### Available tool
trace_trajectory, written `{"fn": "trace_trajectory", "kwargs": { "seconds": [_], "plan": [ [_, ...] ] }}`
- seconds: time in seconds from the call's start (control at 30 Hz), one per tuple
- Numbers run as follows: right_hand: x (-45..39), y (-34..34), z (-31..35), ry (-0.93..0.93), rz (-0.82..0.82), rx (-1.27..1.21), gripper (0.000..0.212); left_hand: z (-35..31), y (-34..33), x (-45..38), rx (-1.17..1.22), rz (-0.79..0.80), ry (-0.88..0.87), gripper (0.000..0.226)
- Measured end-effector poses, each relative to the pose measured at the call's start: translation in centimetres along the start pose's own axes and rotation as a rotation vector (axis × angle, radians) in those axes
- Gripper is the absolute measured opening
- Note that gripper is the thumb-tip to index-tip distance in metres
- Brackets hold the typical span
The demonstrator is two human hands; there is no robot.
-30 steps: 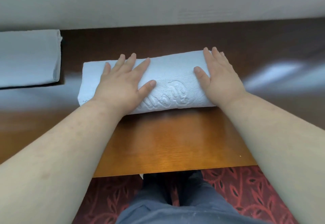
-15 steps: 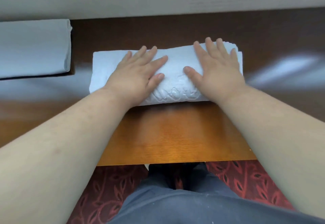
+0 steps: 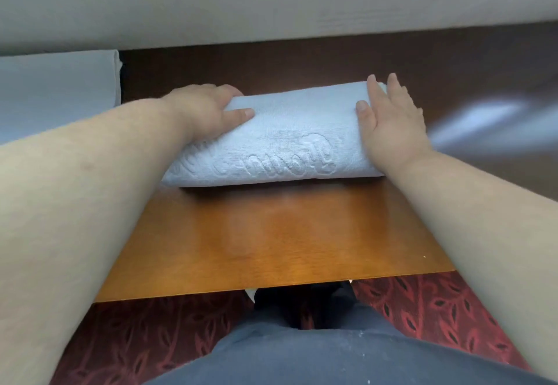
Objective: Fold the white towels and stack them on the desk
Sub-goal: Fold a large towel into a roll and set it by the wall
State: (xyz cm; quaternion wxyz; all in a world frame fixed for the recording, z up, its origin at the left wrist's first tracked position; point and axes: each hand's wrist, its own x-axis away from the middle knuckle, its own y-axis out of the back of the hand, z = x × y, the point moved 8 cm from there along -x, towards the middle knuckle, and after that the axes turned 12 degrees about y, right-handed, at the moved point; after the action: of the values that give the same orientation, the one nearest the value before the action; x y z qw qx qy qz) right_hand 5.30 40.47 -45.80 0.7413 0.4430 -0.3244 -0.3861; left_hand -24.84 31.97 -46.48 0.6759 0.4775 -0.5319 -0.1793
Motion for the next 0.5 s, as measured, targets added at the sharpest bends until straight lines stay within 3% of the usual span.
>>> {"fn": "trace_trajectory", "kwargs": {
  "seconds": [0.07,0.2,0.37,0.5],
  "plan": [
    [1.5,0.8,0.5,-0.092,-0.132,-0.049,0.065,0.2,-0.1,0.3,0.030,-0.009,0.042,0.068],
    [7.6,-0.3,2.5,-0.366,-0.428,-0.659,0.103,1.1,-1.2,1.9,0.116,0.036,0.156,0.072],
    [9.3,-5.6,8.5,-0.443,-0.167,-1.025,0.100,2.5,-6.0,7.1,0.291,0.114,0.308,0.069],
    [6.7,-6.9,10.1,-0.297,0.116,-0.866,0.100,1.7,-11.0,11.2,0.615,0.295,0.401,0.069]
  ]
}}
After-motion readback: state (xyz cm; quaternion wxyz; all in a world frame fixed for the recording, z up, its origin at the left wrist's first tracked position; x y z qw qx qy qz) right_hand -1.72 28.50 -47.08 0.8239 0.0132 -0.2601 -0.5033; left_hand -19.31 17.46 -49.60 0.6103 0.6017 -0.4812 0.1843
